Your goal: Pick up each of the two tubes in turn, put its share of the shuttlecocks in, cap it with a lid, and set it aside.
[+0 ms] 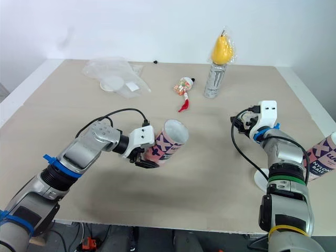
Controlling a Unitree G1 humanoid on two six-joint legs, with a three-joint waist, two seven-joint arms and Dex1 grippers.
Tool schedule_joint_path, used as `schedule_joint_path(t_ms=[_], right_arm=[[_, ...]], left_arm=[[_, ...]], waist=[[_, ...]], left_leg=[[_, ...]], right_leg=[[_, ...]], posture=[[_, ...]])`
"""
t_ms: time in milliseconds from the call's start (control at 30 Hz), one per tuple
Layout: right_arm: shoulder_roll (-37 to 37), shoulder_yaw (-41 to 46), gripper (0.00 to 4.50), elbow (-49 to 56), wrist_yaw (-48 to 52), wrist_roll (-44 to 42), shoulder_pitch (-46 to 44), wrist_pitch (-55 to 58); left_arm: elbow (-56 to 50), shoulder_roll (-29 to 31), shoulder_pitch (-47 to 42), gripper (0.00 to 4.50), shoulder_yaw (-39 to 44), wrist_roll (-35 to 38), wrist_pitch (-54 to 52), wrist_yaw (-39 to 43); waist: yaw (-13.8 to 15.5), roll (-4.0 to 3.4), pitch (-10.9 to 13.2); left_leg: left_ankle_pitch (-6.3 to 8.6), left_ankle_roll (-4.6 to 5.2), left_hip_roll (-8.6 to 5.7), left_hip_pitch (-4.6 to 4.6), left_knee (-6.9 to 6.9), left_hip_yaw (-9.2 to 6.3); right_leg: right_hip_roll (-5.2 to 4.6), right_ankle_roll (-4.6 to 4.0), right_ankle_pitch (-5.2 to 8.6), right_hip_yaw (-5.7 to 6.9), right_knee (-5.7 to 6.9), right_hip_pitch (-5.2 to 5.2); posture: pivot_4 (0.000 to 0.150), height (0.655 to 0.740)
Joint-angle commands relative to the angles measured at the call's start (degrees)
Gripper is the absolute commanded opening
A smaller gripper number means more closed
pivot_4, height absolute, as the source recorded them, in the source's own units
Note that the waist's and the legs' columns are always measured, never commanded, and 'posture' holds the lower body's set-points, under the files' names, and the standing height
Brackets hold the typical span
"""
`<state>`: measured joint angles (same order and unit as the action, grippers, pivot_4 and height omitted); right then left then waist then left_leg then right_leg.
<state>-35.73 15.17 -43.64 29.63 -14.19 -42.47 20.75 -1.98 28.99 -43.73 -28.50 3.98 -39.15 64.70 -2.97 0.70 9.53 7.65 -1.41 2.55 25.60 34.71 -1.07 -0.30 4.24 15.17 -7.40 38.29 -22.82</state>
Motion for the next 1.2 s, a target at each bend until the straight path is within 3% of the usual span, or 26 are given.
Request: schedule_joint_path(t_ms=[33, 100, 167, 400, 500, 600, 900, 1033, 1200], right_arm=[[-0.24, 0.4, 1.61, 0.32, -0.98, 0.3, -1.72, -0.75], [-0.16, 0.34, 0.6, 0.07, -1.15, 0.41, -1.82, -0.9], [-0.07, 0.36, 0.06, -0.06, -1.28, 0.48, -1.85, -1.01], [-0.65, -0.29, 0.06, 2.71, 0.47, 0.97, -0.41, -2.11], [-7.23, -3.93, 0.06, 21.33, 11.29, 1.07, 7.31, -2.66], [-11.92, -3.84, 0.06, 34.69, 15.98, -0.46, 12.55, -1.74], [-21.17, 0.91, 0.06, 68.22, 28.98, -17.4, 18.88, 6.45], [-23.63, 0.19, 0.06, 73.36, 32.66, -19.64, 18.63, 5.39], [-27.37, -3.76, 0.06, 72.23, 37.35, -14.96, 17.29, -0.08]], left_arm=[[-0.75, 0.58, 0.62, 3.27, 0.34, -0.21, -0.69, -0.5], [-0.66, 0.62, 0.51, 3.27, 0.35, -0.13, -0.69, -0.55], [-0.48, 0.62, 0.32, 3.27, 0.38, -0.04, -0.72, -0.61], [-0.08, 0.54, -0.03, 3.27, 0.32, 0.06, -0.47, -0.7], [0.47, 0.55, -0.6, 3.27, 0.47, 0.17, -0.09, -0.4], [1.07, 0.53, -0.88, 3.27, 0.3, 0.09, 0.63, -0.23], [3.99, -0.85, -2.08, 3.27, -0.69, -0.42, 3.83, 0.93], [4.55, -1.25, -2.33, 3.27, -0.86, -0.5, 4.5, 1.58], [4.68, -1.39, -2.23, 3.27, -0.83, -0.65, 4.75, 1.98]], waist=[[-0.02, 0.0, 0.0], [-0.03, 0.0, 0.0], [-0.06, 0.0, 0.0], [-0.14, 0.0, 0.0], [0.17, -0.06, 0.04], [0.24, -0.24, 0.08], [0.21, -0.22, 0.1], [0.27, -0.15, 0.13], [0.28, -0.15, 0.13]], left_leg=[[0.0, 0.0, 0.0, 0.0, 0.0, 0.0], [0.0, 0.0, 0.0, 0.0, 0.0, 0.0], [0.0, 0.0, 0.0, 0.0, 0.0, 0.0], [0.0, 0.0, 0.0, 0.0, 0.0, 0.0], [0.0, 0.0, -0.02, 0.02, 0.0, -0.04], [0.01, -0.01, -0.08, 0.12, -0.05, -0.05], [0.02, -0.04, -0.01, 0.0, 0.05, -0.04], [0.02, -0.04, -0.03, 0.05, 0.11, -0.02], [0.02, -0.04, -0.04, 0.09, 0.13, 0.0]], right_leg=[[0.0, 0.0, 0.0, 0.0, 0.0, 0.0], [0.0, 0.0, -0.01, 0.0, 0.0, 0.0], [0.0, 0.0, -0.01, 0.0, 0.0, 0.0], [0.0, 0.0, -0.01, 0.0, 0.0, 0.0], [0.0, 0.03, 0.03, 0.01, 0.01, -0.01], [-0.03, 0.11, 0.12, 0.0, -0.01, -0.07], [-0.02, -0.21, 0.2, 0.01, 0.01, 0.01], [-0.09, -0.22, 0.2, 0.02, -0.07, 0.03], [-0.13, -0.22, 0.2, 0.03, -0.1, 0.0]], posture=[[0.15, 0.74], [0.15, 0.74], [0.15, 0.74], [0.15, 0.74], [0.15, 0.74], [0.15, 0.74], [0.15, 0.74], [0.15, 0.74], [0.15, 0.74]])
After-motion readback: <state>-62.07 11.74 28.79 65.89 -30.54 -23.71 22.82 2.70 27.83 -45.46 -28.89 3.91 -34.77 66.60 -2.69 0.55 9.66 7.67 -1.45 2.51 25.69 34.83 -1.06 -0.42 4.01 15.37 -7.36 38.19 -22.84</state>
